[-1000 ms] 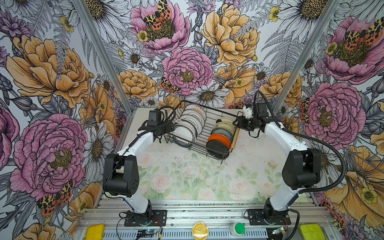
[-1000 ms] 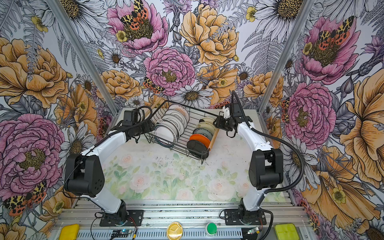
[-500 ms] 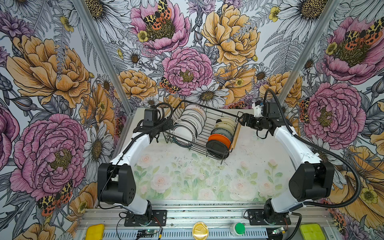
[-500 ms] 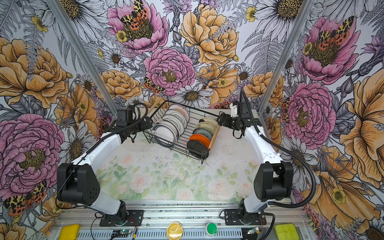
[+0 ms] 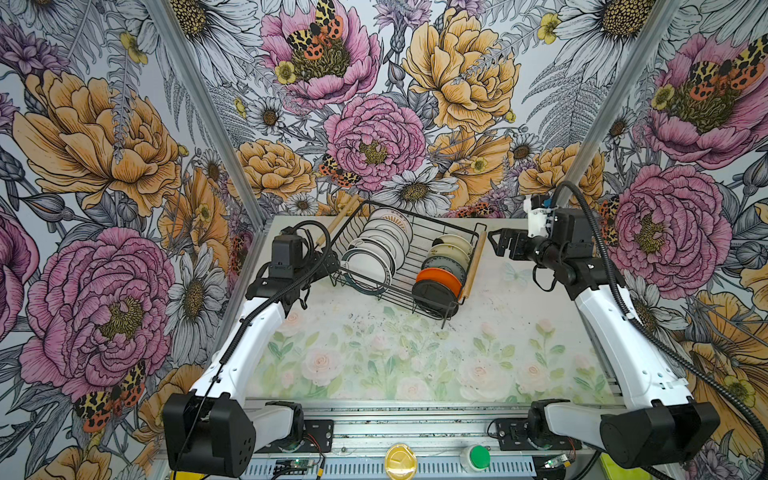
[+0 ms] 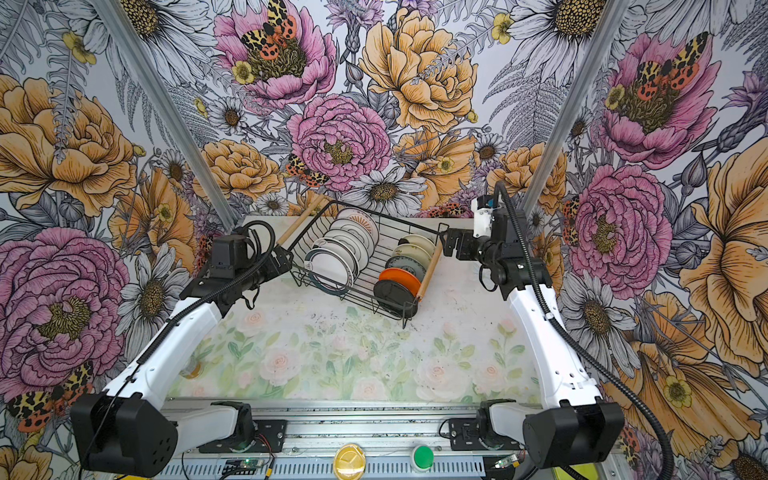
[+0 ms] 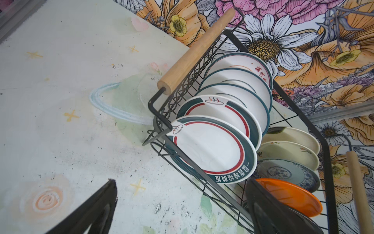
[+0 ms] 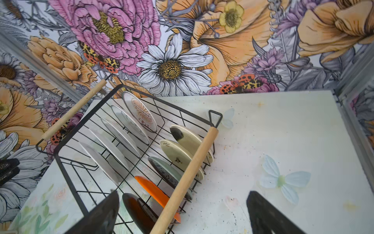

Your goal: Unload the plates from the dish rack

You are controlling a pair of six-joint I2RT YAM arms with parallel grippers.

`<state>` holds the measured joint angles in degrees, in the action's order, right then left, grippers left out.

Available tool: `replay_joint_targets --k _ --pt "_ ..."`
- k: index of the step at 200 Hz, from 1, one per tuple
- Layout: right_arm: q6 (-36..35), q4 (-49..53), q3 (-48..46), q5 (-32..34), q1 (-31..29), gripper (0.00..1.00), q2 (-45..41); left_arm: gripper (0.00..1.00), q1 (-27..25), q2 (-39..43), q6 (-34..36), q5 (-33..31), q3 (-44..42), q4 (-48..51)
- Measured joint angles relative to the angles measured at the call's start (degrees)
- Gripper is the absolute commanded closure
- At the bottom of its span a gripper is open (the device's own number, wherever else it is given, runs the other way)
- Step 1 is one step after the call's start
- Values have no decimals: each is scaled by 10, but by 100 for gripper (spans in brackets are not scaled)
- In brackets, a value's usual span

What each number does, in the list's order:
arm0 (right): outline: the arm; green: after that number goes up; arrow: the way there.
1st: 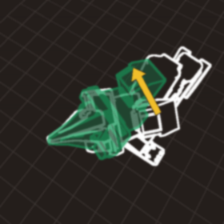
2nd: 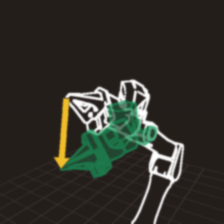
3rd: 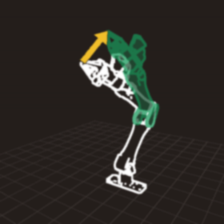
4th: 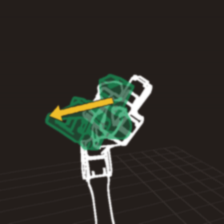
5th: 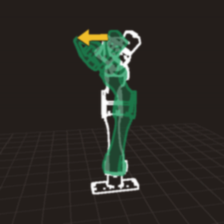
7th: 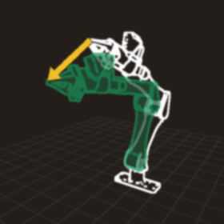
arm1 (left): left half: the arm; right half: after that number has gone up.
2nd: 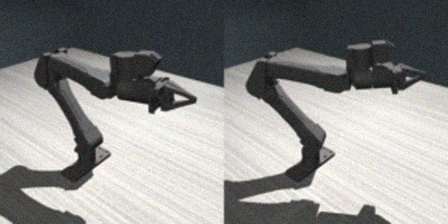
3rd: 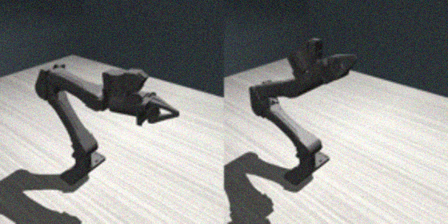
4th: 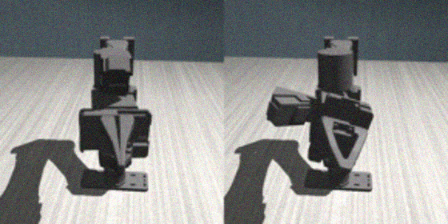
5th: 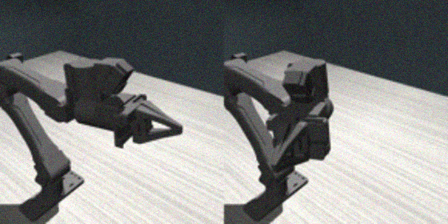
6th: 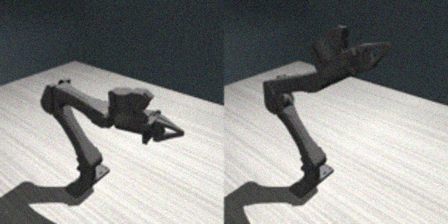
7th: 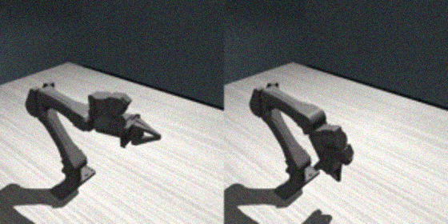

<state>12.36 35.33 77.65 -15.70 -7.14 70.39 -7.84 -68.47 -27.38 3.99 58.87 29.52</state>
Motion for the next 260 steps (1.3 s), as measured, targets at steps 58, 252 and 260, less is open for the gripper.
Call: replay_joint_targets --k 58,252,260 --pt "-31 -31 78 -9 -176 1 34 1 -44 85 -43 -12 -42 23" --pt "-43 -47 194 46 -312 44 372 1 44 28 -37 9 -47 45" --pt "-43 -46 196 50 -313 45 382 1 44 28 -37 12 -47 45"
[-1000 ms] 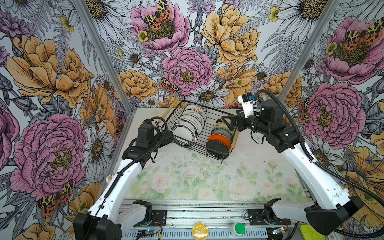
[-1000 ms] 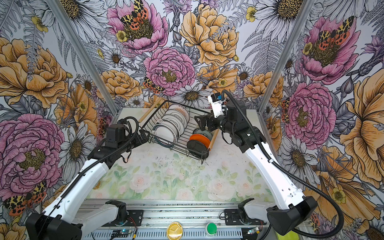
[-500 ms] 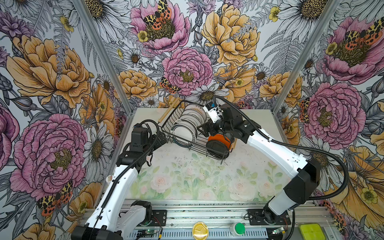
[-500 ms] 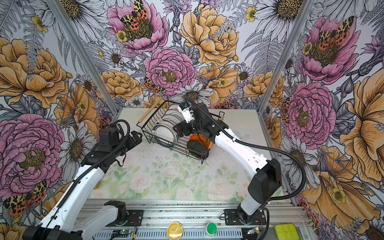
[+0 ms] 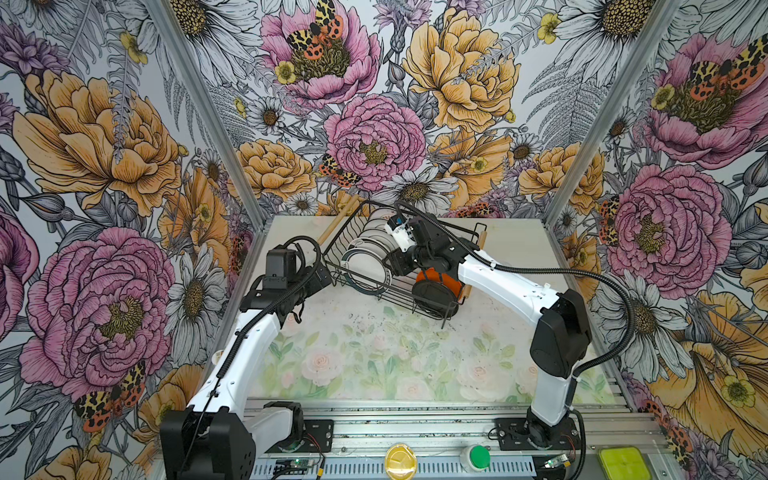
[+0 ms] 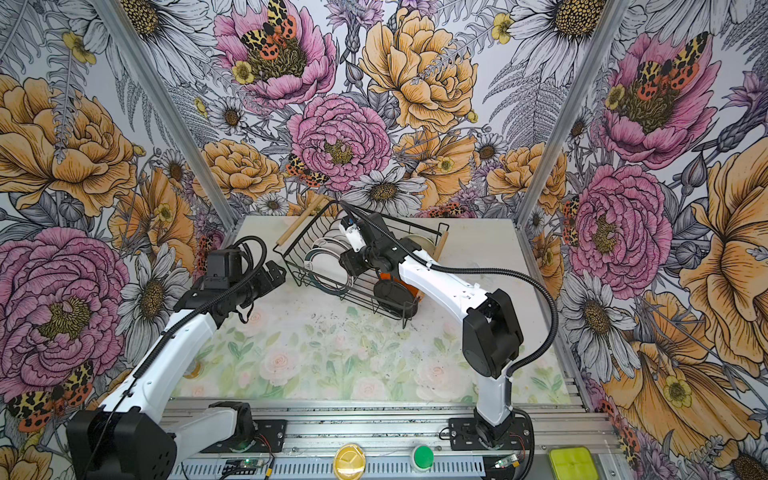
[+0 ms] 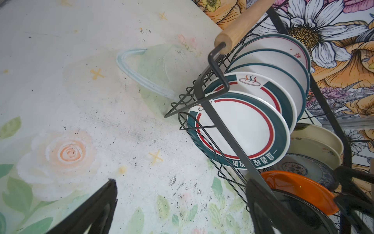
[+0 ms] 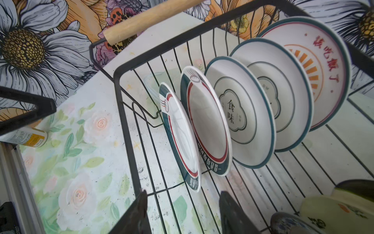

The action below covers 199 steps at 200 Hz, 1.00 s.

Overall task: Unload the plates from the dish rack
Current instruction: 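Lower the right gripper onto the nearest green-rimmed white plate's rim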

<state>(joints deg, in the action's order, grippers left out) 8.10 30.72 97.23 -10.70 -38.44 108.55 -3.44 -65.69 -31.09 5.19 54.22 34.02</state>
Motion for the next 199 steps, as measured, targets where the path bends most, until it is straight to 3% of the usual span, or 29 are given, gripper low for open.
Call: replay_joint_targets --k 199 --pt "3 2 84 26 -14 56 113 1 3 4 0 23 -25 -9"
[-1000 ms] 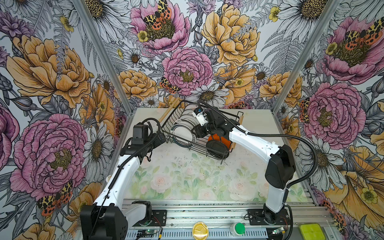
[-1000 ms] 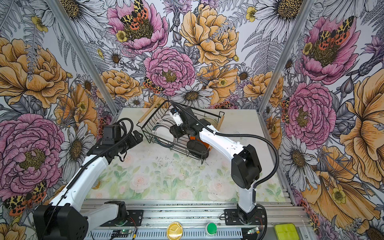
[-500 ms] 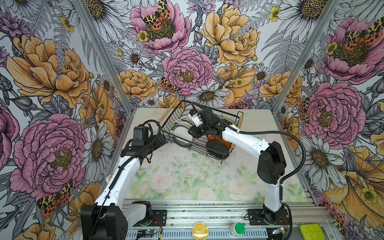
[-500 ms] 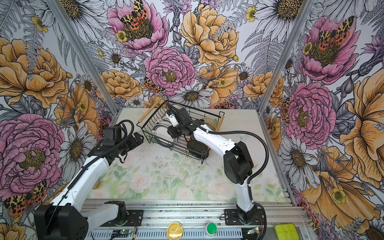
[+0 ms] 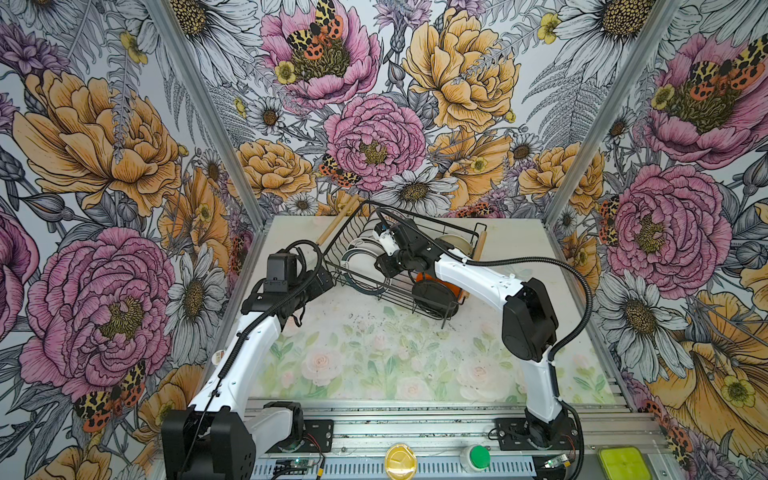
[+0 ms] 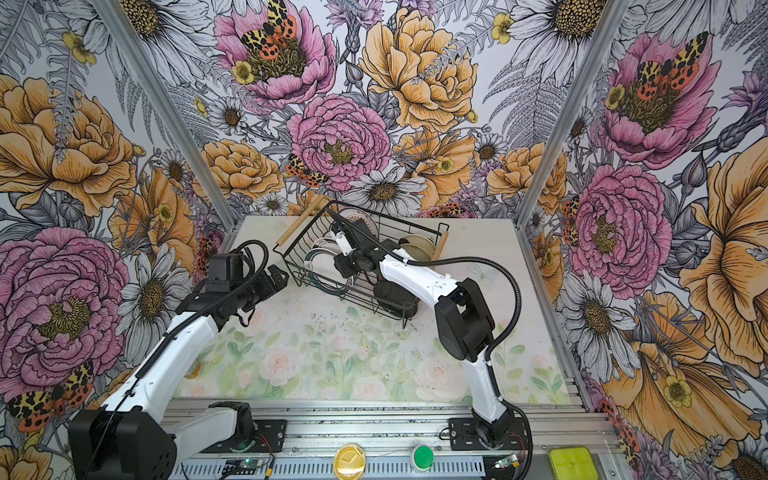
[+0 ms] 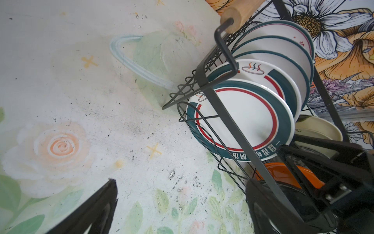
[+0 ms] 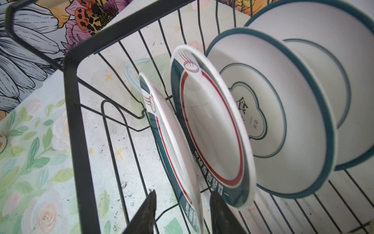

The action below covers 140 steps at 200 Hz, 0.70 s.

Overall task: Unload the plates from the dish rack
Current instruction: 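Lower the right gripper onto the nearest green-rimmed white plate's rim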

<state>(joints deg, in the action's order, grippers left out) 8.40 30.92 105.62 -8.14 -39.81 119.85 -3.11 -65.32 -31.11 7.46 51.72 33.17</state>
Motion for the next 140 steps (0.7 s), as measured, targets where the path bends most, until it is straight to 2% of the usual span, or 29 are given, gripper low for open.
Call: replay_joint_targets --k 140 --pt "-38 0 32 2 0 74 49 1 0 8 0 8 -12 0"
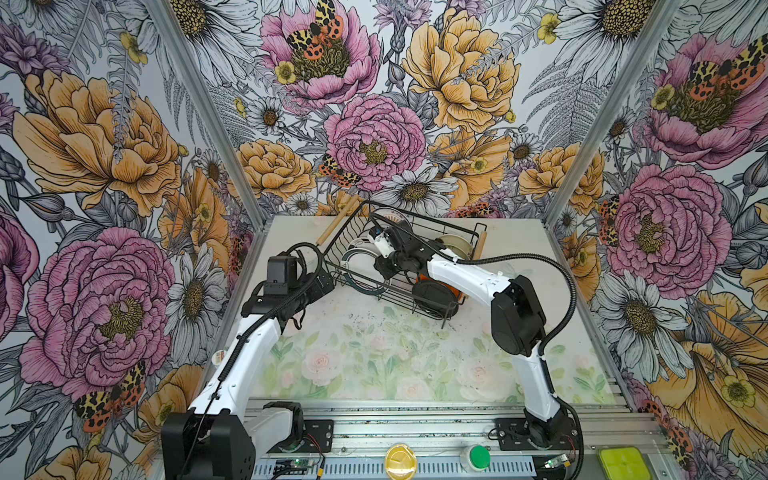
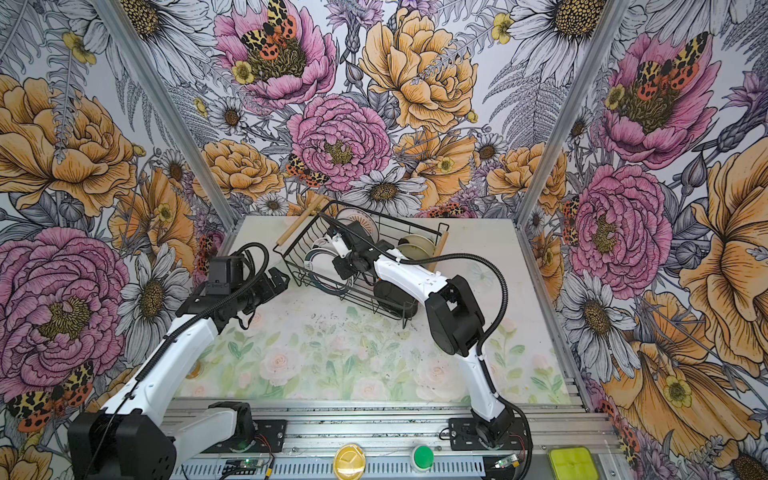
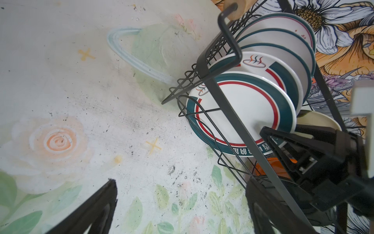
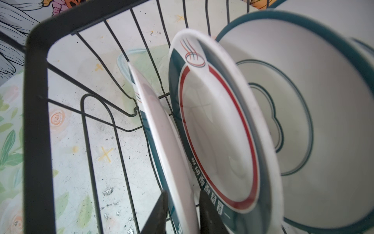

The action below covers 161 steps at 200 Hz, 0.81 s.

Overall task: Unload the plates from the dish rack
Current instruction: 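Lower the right gripper onto the nearest green-rimmed white plate's rim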

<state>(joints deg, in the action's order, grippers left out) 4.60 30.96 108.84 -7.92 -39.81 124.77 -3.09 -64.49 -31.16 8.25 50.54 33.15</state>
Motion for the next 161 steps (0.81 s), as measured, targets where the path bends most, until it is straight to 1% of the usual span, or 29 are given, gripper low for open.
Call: replay_joint_targets --k 40,141,161 --pt "-8 0 3 2 0 78 1 1 -4 0 -5 -18 0 0" --pt "-13 0 6 2 0 78 1 1 -28 0 -7 -51 0 0" --pt "-12 0 6 2 0 78 1 1 -28 4 -21 -62 -5 -1"
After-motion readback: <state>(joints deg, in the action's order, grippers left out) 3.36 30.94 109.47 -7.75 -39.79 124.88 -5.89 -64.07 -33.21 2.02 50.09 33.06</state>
